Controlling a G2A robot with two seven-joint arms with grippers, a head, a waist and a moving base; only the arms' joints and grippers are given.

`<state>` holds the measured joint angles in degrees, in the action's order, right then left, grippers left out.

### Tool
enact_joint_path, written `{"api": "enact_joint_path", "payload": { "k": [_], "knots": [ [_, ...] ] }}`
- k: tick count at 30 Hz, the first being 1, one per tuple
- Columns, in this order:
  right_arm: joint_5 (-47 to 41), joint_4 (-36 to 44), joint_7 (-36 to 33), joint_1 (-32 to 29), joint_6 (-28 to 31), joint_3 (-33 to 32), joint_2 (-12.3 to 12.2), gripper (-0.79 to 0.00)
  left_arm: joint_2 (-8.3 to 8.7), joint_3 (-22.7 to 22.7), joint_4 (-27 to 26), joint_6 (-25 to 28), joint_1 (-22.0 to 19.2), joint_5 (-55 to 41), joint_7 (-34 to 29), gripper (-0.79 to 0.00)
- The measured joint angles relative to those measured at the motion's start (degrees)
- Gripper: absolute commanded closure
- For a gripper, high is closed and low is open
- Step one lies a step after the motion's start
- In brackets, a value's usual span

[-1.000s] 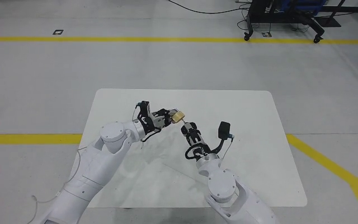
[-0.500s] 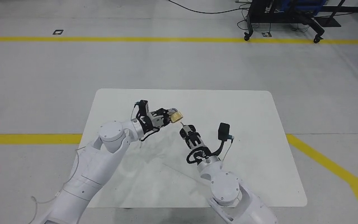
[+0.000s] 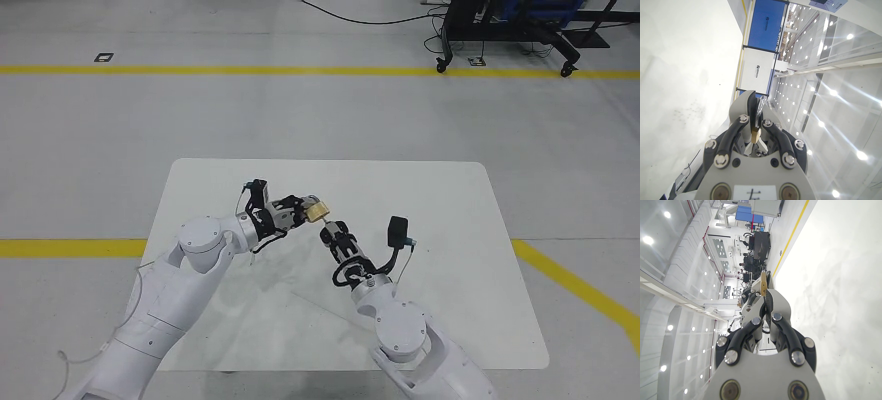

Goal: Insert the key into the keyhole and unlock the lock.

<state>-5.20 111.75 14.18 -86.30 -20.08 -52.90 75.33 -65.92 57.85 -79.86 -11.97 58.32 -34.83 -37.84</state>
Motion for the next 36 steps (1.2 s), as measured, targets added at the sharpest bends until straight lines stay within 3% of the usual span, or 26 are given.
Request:
{"api": "enact_joint_path", "payload": {
  "k": [29,30,31,34,36],
  "knots": [
    [0.3,-1.5,-1.8,1.0,-2.1,-2.3,1.6,0.0,-0.63,0.5,0.5,0.6,-0.2,2.0,-3.8,0.0],
    [0.3,-1.4,-1.8,0.9,-2.1,-2.4,1.7,-0.256,-0.65,0.5,0.5,0.5,-0.2,2.0,-3.9,0.0],
    [0.3,-1.2,-1.9,0.8,-2.2,-2.5,1.7,-0.351,-0.67,0.6,0.5,0.5,-0.1,2.0,-4.0,0.0],
    [0.4,-0.8,-2.1,0.4,-2.3,-2.8,1.8,-0.406,-0.74,0.6,0.6,0.3,-0.2,2.1,-4.0,0.0],
    [0.4,-0.6,-2.2,0.2,-2.3,-3.0,1.8,-0.388,-0.77,0.8,0.7,0.2,-0.2,2.0,-3.9,0.0]
  ]
}}
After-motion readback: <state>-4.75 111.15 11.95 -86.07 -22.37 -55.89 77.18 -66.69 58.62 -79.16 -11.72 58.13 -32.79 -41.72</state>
